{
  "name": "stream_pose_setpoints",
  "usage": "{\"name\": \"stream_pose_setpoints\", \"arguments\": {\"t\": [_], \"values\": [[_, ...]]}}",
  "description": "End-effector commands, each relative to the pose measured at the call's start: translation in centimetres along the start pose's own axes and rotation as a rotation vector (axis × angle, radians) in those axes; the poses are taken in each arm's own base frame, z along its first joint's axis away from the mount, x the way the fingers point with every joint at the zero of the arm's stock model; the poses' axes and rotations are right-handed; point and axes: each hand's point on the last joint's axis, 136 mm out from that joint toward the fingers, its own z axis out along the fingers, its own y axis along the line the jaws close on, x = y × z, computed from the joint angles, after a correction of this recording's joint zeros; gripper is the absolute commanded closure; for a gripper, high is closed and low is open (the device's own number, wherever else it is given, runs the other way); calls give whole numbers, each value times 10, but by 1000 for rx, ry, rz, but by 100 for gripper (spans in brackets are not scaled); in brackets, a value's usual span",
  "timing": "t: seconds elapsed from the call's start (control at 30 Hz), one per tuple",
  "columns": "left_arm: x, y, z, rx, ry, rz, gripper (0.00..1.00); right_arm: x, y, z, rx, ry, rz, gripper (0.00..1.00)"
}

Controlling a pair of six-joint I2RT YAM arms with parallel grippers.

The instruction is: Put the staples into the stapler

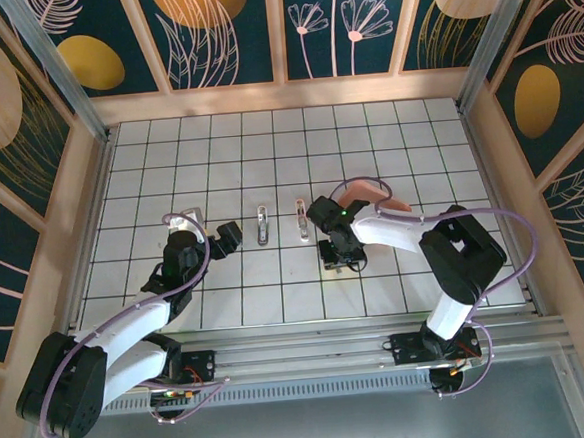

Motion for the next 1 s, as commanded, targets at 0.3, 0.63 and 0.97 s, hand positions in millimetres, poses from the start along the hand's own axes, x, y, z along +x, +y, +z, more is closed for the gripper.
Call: {"name": "stream_pose_setpoints", "arguments": {"t": [0.3, 0.63, 0.97], "values": [[-13, -9, -4, 17, -34, 13, 8, -1, -6, 8, 32, 13, 22, 76], [-14, -7, -5, 11, -43, 14, 8, 1, -15, 20, 74, 10, 55, 79], [-22, -2, -14, -5, -107, 4, 6, -29, -10, -7, 18, -215, 114, 84]]}}
